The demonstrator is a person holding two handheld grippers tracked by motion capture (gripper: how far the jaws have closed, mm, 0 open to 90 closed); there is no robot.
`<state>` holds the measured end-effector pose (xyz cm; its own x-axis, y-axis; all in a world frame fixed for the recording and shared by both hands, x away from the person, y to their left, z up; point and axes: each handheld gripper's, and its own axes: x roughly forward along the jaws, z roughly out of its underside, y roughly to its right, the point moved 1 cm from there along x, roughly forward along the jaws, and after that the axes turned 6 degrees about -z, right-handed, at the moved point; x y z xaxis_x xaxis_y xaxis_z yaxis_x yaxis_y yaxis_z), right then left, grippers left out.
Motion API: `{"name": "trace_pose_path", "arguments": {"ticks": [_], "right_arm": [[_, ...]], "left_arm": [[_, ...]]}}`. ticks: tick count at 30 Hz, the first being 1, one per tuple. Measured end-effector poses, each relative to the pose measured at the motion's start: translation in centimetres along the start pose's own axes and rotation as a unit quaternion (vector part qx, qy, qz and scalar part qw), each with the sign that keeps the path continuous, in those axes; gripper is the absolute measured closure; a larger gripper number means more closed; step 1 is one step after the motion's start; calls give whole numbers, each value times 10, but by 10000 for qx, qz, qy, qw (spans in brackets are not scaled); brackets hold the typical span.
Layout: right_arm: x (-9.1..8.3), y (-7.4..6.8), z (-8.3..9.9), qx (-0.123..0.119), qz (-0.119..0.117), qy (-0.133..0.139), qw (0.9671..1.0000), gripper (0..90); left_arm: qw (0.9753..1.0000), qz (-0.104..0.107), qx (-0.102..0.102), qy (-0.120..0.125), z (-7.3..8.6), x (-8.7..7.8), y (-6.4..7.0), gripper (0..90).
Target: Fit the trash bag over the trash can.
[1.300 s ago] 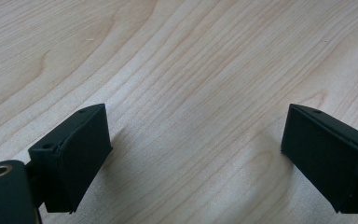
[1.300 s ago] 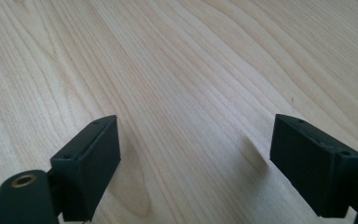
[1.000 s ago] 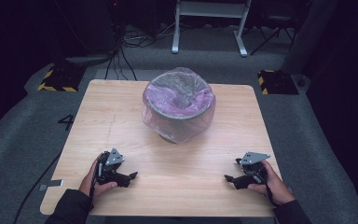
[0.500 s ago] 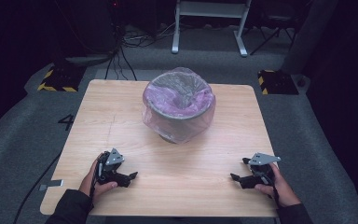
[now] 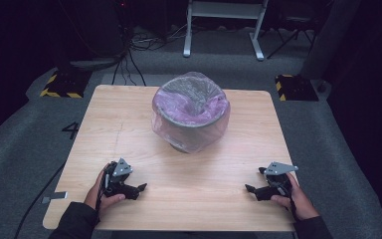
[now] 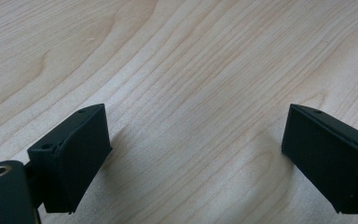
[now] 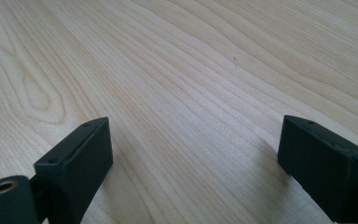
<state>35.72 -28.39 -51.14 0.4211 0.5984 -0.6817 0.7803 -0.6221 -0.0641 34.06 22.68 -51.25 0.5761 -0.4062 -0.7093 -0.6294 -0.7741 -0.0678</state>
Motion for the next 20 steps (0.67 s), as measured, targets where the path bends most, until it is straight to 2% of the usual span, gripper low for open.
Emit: {"name": "trace_pose_path", "arguments": {"ticks": [7, 20], "right_arm": [[0, 0, 0, -2, 0, 2, 10000, 100], [0, 0, 0, -6, -4, -1, 10000, 100]], "left_arm": [[10000, -9, 51, -5, 0, 0, -1, 74], [10000, 4, 5, 4, -1, 1, 0, 69]]}}
